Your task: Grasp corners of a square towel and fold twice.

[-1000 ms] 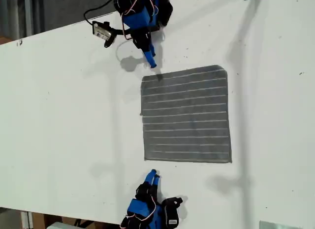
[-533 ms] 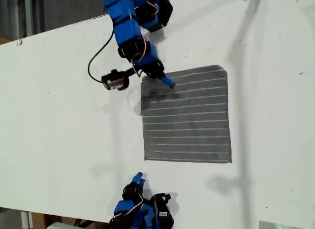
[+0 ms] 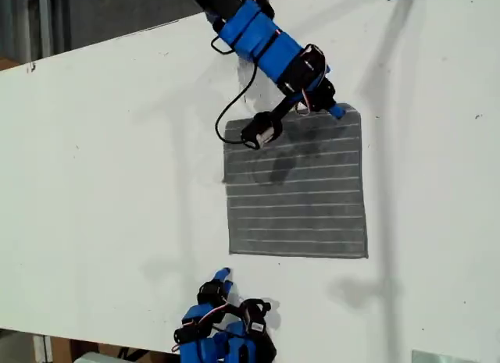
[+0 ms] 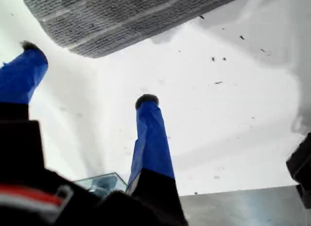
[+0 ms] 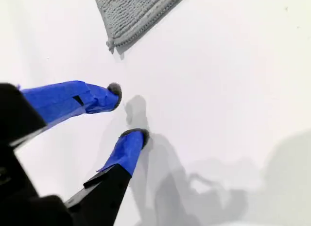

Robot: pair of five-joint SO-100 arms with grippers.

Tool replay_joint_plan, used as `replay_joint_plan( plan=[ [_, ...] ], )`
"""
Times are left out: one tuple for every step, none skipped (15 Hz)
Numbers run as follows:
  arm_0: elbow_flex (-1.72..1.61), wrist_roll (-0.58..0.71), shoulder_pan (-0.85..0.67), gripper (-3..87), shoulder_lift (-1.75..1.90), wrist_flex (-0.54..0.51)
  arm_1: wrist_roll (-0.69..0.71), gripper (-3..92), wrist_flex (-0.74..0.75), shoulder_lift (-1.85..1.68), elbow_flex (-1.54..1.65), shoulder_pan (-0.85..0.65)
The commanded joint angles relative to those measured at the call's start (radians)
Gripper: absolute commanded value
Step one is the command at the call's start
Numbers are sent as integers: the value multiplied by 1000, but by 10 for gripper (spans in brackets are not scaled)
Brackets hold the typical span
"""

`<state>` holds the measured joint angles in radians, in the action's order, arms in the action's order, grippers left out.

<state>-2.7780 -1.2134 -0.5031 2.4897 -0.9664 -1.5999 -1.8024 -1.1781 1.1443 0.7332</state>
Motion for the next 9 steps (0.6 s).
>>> replay_joint_plan(
  plan=[
    [12,6,-15,148,0,12,-18,381,52,67,-107,41],
    [18,5,-15,148,-17,14,-18,380,97,97,-97,43],
    [25,5,-15,148,-31,17,-6,382,133,133,-98,35],
    [29,3,-15,148,-40,18,11,386,166,160,-98,25],
    [32,2,-15,148,-48,18,29,387,187,176,-98,14],
    [32,2,-14,147,-51,20,41,387,204,192,-97,3],
    [32,2,-14,146,-51,20,54,387,222,206,-94,-3],
    [34,5,-14,145,-54,23,60,386,245,216,-86,-8],
    [35,5,-14,145,-57,25,61,380,272,224,-78,-9]
  ],
)
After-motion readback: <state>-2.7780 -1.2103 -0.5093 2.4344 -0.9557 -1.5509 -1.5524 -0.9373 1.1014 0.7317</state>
